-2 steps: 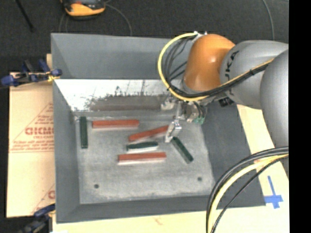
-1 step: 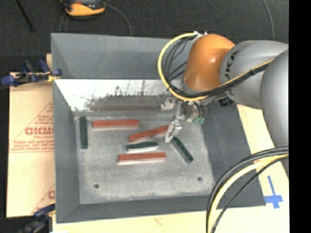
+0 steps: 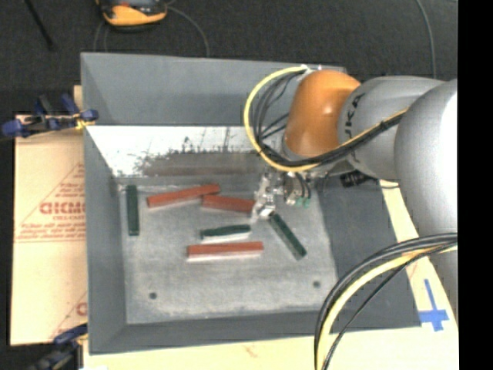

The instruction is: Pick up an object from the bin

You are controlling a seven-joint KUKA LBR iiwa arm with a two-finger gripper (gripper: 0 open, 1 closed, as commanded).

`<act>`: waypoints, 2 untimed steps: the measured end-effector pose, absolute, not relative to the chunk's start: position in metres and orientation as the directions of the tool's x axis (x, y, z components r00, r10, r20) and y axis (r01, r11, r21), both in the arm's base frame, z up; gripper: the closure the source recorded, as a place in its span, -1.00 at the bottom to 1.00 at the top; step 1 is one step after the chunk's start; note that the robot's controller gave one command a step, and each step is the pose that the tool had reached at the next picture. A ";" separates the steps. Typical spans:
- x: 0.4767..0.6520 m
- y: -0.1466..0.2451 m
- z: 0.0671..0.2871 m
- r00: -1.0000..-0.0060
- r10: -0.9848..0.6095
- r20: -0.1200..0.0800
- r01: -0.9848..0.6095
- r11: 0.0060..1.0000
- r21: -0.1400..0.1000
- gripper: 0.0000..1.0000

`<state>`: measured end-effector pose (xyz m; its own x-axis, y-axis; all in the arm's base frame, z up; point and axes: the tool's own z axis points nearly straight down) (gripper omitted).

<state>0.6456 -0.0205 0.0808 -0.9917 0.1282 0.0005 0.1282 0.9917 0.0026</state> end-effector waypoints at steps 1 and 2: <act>0.646 -0.021 0.081 -0.992 0.128 -0.002 0.128 0.992 0.003 1.00; 0.638 -0.020 0.221 -0.996 0.094 -0.007 0.094 0.996 -0.001 1.00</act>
Offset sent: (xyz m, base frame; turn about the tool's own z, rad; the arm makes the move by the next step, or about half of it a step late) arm -0.0094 0.0031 0.1381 -0.0364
